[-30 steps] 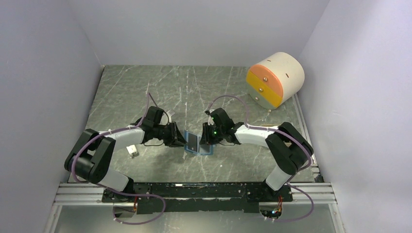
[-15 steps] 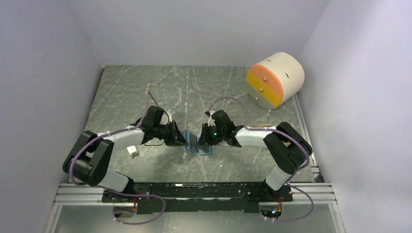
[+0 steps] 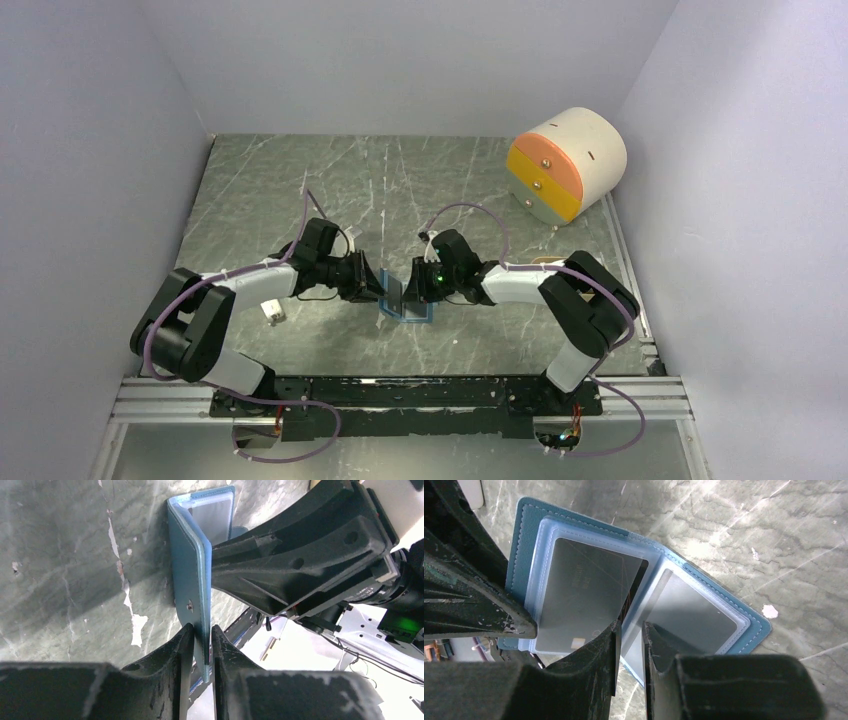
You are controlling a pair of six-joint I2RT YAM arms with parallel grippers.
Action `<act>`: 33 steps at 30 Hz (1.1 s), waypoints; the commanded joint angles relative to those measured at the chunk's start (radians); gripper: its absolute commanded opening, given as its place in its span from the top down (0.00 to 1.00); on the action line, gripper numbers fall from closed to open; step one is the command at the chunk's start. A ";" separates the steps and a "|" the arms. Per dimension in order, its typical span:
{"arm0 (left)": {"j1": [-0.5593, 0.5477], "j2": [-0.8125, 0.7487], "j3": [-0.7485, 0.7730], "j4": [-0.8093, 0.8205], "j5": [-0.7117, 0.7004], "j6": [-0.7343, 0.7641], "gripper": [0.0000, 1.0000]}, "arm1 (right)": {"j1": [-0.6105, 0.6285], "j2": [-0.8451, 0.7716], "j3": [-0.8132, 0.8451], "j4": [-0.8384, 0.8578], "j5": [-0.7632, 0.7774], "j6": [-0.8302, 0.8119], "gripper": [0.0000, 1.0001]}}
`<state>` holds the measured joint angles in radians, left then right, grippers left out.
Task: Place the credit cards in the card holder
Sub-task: Insert the credit card into the card holder.
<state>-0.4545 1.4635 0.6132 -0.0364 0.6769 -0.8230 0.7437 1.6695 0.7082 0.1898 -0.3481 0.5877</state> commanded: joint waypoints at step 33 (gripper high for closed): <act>-0.082 0.132 0.025 0.078 -0.059 0.006 0.91 | 0.018 0.021 -0.038 -0.029 0.041 -0.011 0.72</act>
<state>-0.5140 1.5692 0.6315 0.1471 0.7177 -0.8516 0.7498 1.6863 0.6926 0.2497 -0.3592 0.6018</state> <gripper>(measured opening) 0.099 0.261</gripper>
